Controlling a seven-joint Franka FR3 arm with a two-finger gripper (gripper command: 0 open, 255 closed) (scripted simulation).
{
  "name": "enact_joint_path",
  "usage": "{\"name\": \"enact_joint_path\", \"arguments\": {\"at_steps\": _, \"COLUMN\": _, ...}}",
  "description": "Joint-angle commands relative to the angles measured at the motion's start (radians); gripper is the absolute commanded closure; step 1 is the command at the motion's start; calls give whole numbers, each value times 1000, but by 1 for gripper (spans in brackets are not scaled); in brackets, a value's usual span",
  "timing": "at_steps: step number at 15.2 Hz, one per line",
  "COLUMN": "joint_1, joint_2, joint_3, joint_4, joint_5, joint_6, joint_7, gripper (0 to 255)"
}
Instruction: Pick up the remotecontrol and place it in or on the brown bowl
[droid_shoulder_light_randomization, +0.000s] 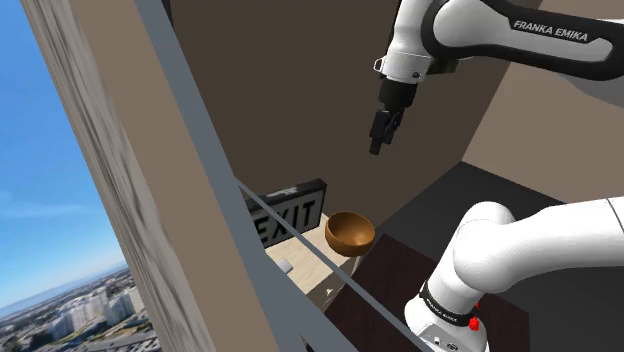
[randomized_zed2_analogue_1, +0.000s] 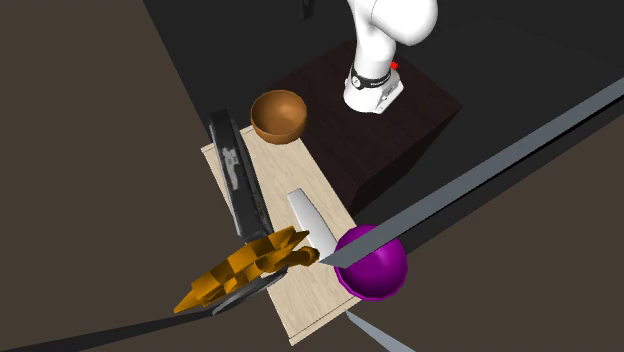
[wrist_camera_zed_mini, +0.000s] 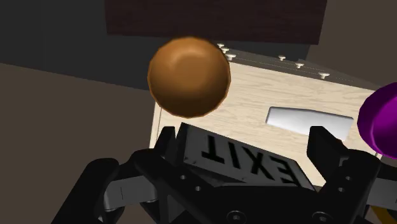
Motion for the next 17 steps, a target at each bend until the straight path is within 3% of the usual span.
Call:
{"name": "enact_joint_path", "arguments": {"at_steps": 1, "joint_1": 0, "joint_2": 0, "joint_3": 0, "joint_4": 0, "joint_5": 0, "joint_6": 0, "joint_7": 0, "gripper": 0}}
{"name": "enact_joint_path", "arguments": {"at_steps": 9, "joint_1": 103, "joint_2": 158, "joint_3": -5, "joint_4": -115, "joint_5": -6, "joint_6": 271, "joint_7": -202, "gripper": 0}}
{"name": "enact_joint_path", "arguments": {"at_steps": 17, "joint_1": 202, "joint_2": 374, "joint_3": 4, "joint_4": -164, "joint_5": -2, "joint_6": 534, "joint_7": -397, "gripper": 0}}
